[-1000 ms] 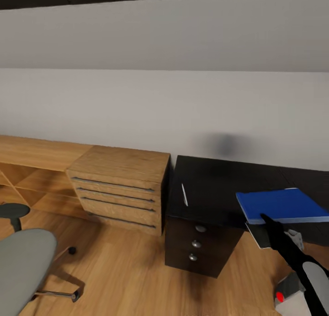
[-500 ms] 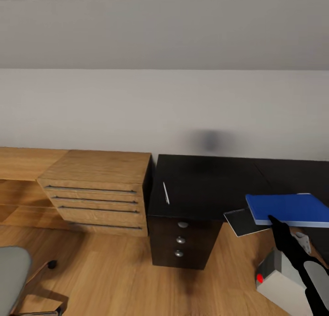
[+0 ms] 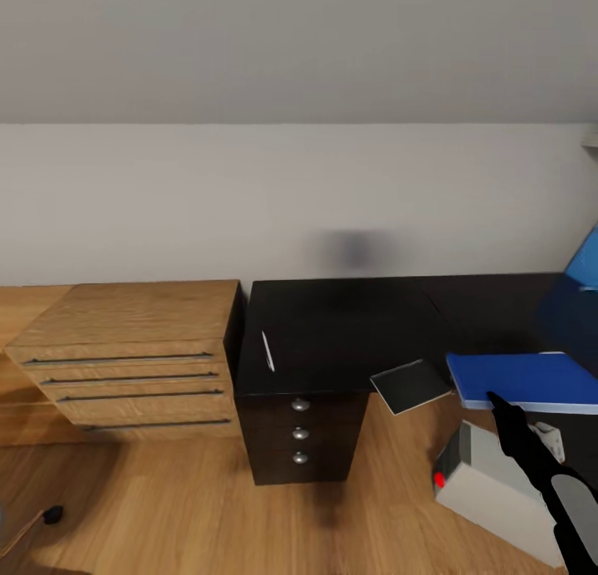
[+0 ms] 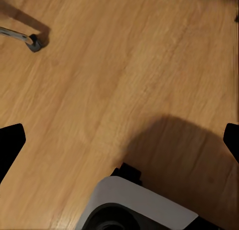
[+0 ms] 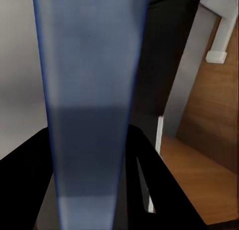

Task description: In the bedroom, organize the workspace by keeping the computer under the desk, ensuring the monitor is on the desk, placing the keyboard on the desk next to the monitor, placing the mouse on the desk next to the keyboard, moving the folder from the swivel chair onto the desk next to the mouse, stacking the notebook on top of the folder with the pen on top of the notebook, and positioning the swivel chair next to the desk.

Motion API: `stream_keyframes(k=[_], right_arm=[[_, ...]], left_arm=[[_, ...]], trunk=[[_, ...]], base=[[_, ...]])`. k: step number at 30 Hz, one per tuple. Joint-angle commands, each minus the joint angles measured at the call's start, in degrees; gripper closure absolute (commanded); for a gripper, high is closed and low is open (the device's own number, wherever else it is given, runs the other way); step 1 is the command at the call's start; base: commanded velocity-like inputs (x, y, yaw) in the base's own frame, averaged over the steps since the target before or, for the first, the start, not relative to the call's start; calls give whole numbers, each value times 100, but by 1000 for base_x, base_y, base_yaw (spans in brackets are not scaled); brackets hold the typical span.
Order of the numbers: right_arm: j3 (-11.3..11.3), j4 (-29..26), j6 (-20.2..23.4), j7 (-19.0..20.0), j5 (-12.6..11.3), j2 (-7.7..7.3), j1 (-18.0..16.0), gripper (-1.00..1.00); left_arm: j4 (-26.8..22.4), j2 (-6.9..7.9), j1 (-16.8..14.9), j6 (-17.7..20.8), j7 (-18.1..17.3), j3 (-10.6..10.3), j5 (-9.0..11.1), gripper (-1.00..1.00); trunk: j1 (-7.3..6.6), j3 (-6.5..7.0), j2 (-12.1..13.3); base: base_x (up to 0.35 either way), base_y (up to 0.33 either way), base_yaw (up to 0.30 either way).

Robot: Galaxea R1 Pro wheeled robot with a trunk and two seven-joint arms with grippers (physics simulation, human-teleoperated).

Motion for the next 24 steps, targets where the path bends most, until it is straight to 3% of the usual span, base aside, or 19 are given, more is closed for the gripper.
stream_keyframes(k=[1, 12, 22, 24], right_arm=[[-10, -5, 31, -13, -46, 2, -4, 100], [-4, -22, 35, 7, -60, 11, -4, 100], [1, -112, 63, 289, -68, 37, -4, 100], [68, -47, -2, 354, -4, 102, -69, 100]], left_arm=[[-2, 6, -4, -25, 44, -48, 36, -100], [-2, 11, -4, -25, 44, -48, 27, -100], [-2, 20, -4, -25, 44, -48, 35, -100], [-67, 75, 62, 40, 66, -113, 23, -100]], trunk=[[0, -8, -3], [0, -44, -3], [0, -50, -3], [0, -50, -3]], base=[[0, 0, -278], [2, -1, -272], [179, -59, -42], [0, 0, 0]])
